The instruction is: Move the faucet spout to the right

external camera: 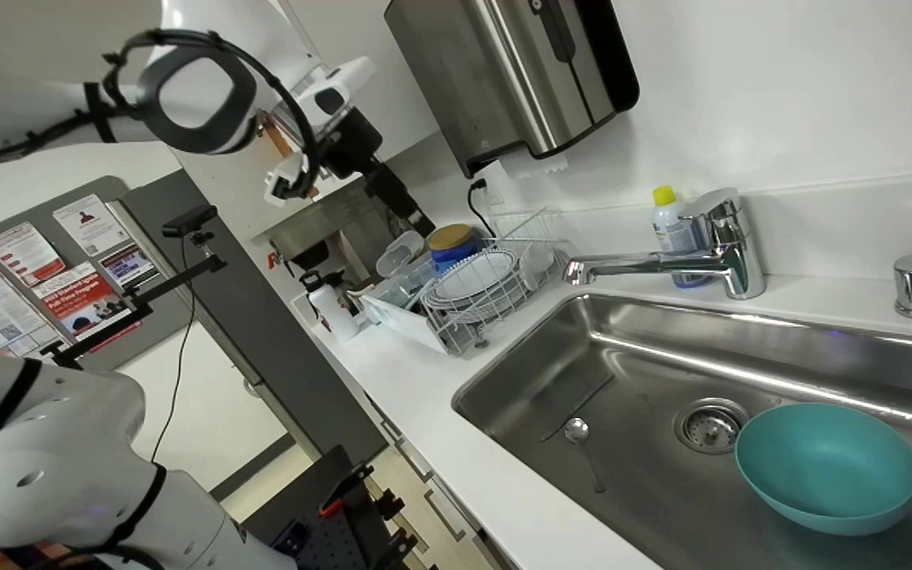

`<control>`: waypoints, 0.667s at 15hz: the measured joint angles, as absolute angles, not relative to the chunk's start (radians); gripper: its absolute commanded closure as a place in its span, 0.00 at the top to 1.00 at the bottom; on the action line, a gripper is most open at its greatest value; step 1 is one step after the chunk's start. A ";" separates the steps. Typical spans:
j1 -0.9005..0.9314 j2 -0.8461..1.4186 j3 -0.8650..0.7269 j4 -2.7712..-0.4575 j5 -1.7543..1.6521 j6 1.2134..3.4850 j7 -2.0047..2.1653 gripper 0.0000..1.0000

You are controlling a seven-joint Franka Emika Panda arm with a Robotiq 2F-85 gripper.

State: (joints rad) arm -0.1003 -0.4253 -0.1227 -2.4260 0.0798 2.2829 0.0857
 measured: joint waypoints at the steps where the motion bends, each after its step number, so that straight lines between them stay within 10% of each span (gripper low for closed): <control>1: -0.095 -0.384 -0.118 -2.422 0.101 2.324 0.091 1.00; 10: -0.087 -0.288 -0.113 -2.399 0.132 2.400 0.101 1.00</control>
State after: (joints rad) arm -0.0870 -0.2881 -0.1130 -2.3994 0.1321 2.3996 0.1012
